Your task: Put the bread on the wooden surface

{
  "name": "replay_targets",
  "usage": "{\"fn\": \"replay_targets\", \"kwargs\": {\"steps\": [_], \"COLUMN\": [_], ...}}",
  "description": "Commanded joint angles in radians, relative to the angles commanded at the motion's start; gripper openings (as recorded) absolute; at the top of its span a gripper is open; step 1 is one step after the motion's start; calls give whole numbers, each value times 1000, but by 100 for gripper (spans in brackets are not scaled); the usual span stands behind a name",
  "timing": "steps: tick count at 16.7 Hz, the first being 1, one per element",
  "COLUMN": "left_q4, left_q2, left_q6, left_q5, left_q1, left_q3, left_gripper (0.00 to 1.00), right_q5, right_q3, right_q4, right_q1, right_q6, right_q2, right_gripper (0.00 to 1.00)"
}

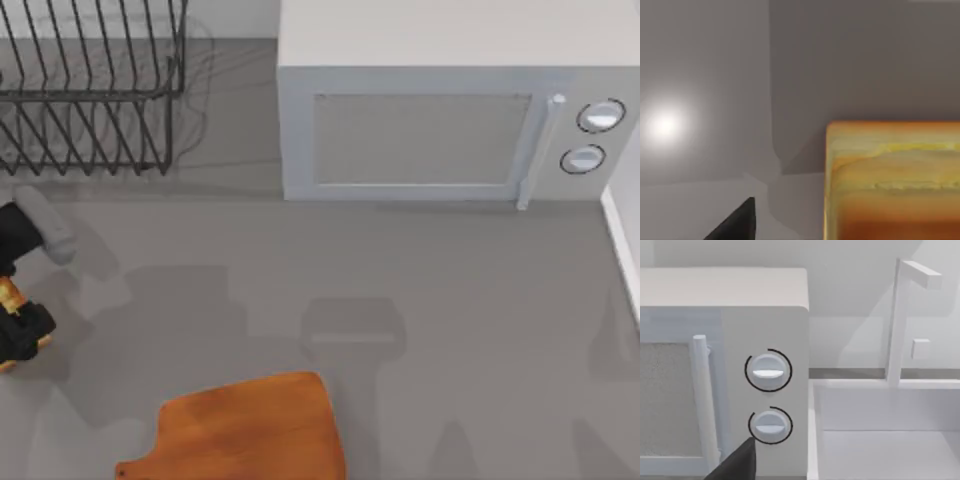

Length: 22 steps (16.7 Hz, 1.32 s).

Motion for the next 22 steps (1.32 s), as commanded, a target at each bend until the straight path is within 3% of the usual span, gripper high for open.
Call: {"fn": "replay_targets", "kwargs": {"steps": [7,20,22], "left_q4": [68,68,68], "left_q2": [36,36,36], "left_q6": [2,2,2], "left_q5": [0,0,0], "left_q1": [1,1,1], "left_q3": [-42,-42,-42], "left_gripper": [100,2,0], "right_q5": [0,0,0], "right_q3": [0,0,0], "right_q4": [0,0,0], "right_q1": [0,0,0], "right_q6": [0,0,0], "right_q2": [0,0,0], "right_gripper": [100,100,100]}}
